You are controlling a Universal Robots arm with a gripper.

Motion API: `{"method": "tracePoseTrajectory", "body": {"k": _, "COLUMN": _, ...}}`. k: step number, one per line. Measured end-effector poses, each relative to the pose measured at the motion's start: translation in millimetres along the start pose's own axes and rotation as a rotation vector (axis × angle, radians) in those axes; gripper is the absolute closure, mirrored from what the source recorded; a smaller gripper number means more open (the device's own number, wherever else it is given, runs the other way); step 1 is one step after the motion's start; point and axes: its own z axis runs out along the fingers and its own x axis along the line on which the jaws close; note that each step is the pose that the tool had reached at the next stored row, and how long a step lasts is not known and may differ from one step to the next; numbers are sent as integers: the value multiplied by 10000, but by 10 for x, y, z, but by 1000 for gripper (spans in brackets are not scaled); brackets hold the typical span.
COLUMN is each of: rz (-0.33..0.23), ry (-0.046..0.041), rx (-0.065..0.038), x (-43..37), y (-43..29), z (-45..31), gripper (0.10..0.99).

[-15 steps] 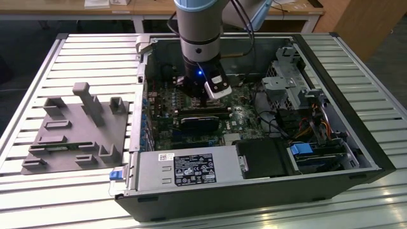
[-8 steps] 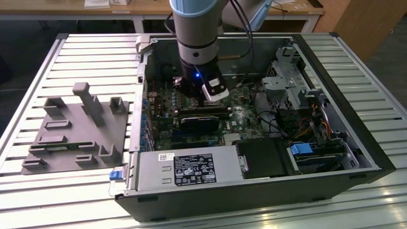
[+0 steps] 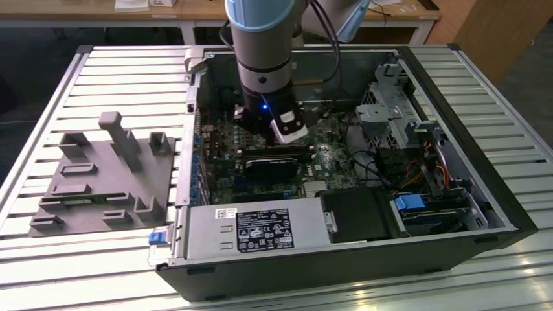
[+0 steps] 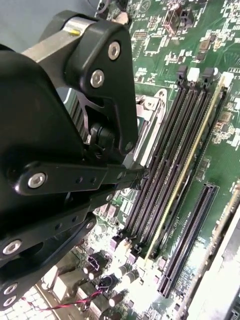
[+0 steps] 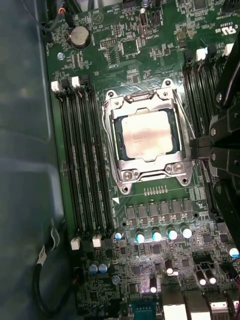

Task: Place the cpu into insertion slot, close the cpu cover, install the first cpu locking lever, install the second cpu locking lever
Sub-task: 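Install the second cpu locking lever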

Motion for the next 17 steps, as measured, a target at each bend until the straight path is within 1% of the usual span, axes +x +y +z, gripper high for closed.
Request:
{"method": "tracePoseTrajectory", "body": {"k": 2, "rz": -13, "ry": 16, "rx": -80, "x": 6, "y": -9, "z": 11, "gripper": 980}}
{"method": "tracePoseTrajectory", "body": {"k": 6, "rz": -31, "ry": 64, "rx": -341, "x": 16, "y": -36, "z": 28, "gripper": 980}}
{"method": "tracePoseTrajectory", "body": {"k": 8, "rz": -28, "ry": 90, "rx": -484, "x": 16, "y": -58, "z": 33, "gripper": 980}}
{"method": "tracePoseTrajectory", "body": {"k": 12, "rz": -21, "ry": 134, "rx": -738, "x": 12, "y": -107, "z": 40, "gripper": 980}}
{"method": "tracePoseTrajectory", "body": {"k": 17, "rz": -20, "ry": 166, "rx": -915, "x": 0, "y": -180, "z": 35, "gripper": 980}}
